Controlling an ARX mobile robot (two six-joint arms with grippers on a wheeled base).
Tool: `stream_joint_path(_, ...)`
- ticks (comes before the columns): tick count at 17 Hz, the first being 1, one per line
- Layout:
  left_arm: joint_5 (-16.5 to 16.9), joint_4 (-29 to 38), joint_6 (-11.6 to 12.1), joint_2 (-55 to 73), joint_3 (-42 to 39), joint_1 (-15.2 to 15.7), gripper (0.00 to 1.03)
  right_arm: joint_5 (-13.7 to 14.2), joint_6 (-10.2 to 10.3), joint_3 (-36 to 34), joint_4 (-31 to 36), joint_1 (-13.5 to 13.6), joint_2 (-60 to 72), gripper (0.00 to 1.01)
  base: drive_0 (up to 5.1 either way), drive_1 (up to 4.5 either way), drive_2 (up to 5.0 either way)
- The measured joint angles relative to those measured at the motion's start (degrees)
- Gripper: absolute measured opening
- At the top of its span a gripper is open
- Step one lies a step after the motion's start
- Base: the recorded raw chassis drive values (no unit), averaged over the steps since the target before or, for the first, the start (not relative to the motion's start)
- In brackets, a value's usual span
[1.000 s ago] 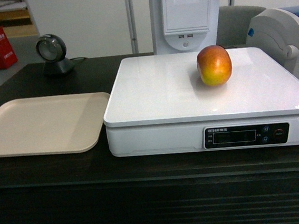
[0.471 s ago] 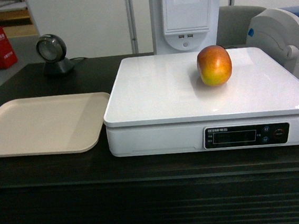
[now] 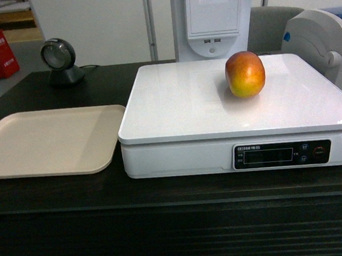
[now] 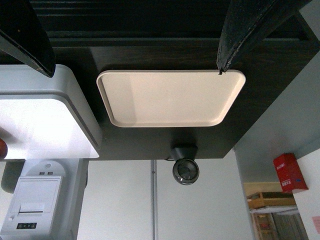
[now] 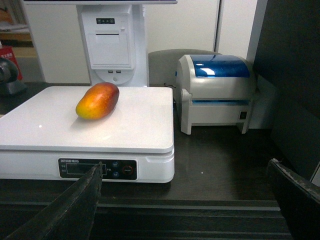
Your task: Place dark red mango on scale at checkout
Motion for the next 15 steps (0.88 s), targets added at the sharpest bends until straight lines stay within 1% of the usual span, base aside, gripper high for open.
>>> stream_joint_path(15,0.00,-0.02,0.00,0.00,0.00,0.00,0.98,-0.02,0.00,0.00,-0.11,0.00,0.00,0.98,0.0,0.00,0.0)
